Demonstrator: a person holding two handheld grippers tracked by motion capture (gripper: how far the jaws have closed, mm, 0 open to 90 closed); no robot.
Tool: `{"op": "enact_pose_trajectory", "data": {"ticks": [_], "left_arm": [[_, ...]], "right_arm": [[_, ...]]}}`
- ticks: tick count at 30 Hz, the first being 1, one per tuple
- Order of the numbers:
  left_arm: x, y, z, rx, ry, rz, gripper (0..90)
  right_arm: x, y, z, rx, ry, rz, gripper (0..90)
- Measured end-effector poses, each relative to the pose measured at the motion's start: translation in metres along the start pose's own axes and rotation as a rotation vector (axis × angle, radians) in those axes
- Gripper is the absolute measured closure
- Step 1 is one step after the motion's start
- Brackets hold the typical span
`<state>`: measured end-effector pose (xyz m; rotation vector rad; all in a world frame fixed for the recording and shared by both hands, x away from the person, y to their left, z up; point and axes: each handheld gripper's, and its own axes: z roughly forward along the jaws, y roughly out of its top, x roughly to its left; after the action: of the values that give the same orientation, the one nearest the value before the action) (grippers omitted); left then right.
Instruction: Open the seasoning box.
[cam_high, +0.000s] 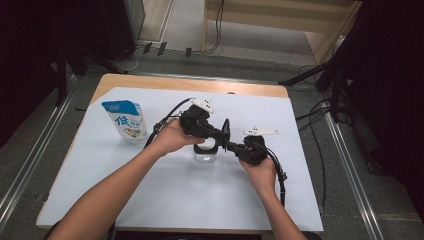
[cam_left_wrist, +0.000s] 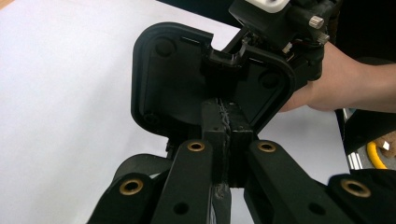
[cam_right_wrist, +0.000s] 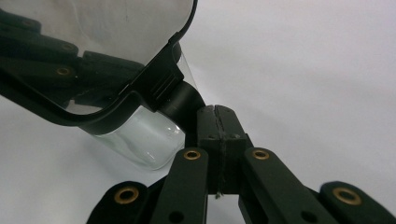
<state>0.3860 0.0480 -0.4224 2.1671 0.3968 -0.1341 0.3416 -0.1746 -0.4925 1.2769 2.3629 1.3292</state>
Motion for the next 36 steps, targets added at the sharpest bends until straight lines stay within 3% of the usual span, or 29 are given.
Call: {"op": "enact_pose_trajectory", "data": {"ticks": [17, 23, 26, 32, 36], "left_arm": [[0.002, 0.000, 0.007, 0.004, -0.005, -0.015, 90.0], [0.002, -0.002, 0.002, 0.014, -0.023, -0.031, 89.9], [0.002, -0.004, -0.007, 0.011, -0.016, -0.029, 89.2], [0.003, -0.010, -0.025, 0.003, -0.032, -0.068, 69.3], [0.002, -0.016, -0.034, -0.006, -0.031, -0.065, 57.5]], "right_arm": [[0.002, 0.000, 0.000, -0.003, -0.018, -0.005, 90.0], [0.002, 0.001, -0.004, -0.012, -0.012, -0.019, 89.7], [0.000, 0.000, -0.011, -0.021, -0.007, -0.022, 85.0], [-0.001, -0.008, -0.024, -0.022, 0.026, -0.012, 76.4], [0.005, -0.012, -0.028, -0.021, 0.038, -0.030, 73.0]]}}
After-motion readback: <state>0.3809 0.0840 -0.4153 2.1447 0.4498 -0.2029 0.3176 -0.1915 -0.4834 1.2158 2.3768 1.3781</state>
